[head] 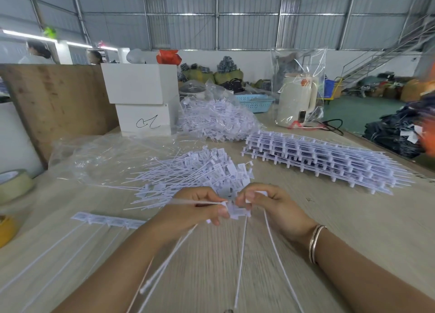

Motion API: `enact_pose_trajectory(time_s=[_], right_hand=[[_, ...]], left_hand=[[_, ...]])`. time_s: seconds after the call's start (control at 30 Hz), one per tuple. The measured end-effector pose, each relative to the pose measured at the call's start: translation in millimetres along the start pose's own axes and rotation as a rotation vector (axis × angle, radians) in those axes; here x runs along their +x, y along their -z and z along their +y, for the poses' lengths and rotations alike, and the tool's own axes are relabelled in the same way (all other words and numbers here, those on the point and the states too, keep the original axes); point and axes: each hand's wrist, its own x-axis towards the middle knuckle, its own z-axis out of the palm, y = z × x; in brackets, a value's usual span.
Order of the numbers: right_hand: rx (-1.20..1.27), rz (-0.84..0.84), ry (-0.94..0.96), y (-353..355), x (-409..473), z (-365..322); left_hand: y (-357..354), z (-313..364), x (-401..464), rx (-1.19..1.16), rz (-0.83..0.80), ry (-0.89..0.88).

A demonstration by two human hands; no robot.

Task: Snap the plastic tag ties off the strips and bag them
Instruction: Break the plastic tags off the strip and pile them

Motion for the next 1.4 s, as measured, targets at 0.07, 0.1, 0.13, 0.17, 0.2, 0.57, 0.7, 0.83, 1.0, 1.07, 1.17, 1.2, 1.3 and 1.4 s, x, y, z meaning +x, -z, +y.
enact_pose_trajectory(time_s=[0.07,0.1,0.13,0.17,0.2,0.57,0.7,0.83,1.0,1.07,1.17,1.2,1.3,1.4], right_hand=[[-0.056,0.054,-0.025,6,1,2],[-0.107,0.073,-0.047,7,2,3],[-0.174,0.094,-0.073,7,3,6],[-0.26,0.122,-0.097,7,5,8],[-0.349,0.155,-0.116,7,7,11],[-0.673,0.224,-0.055,1,9,13],[-0.624,0.179,0.015,-15,2,4],[-0.598,0.046,-0.085,-31,2,0],[-0.306,0.144,-0.079,-17,5,-1],[-0.262,0.201,-0.076,-14,6,1],[-0.245,0.212,-0.076,-12,7,7],[-0.242,0.198,-0.075,-12,7,8],[-0.269,0.108,-0.084,-14,5,7],[-0.429,0.016,-0.082,-17,4,5]], left_hand=[[-2,-4,0,0.036,0.039,-0.022],[-3,-8,0,0.1,0.085,-0.032],[-5,-11,1,0.181,0.133,-0.051],[-5,-14,1,0.268,0.174,-0.086],[-6,-15,1,0.357,0.202,-0.129],[-15,-20,2,0.704,0.287,-0.163],[-20,-18,2,0.756,0.279,-0.242],[-24,-14,1,0.762,0.24,-0.302],[-19,-11,-3,0.825,0.189,-0.315],[-14,-12,-2,0.861,0.184,-0.278],[-13,-13,-3,0.912,0.146,-0.214],[-15,-13,-4,0.931,0.14,-0.196],[-20,-15,-2,0.972,0.188,-0.196],[-19,-14,-1,0.984,0.247,-0.217]])
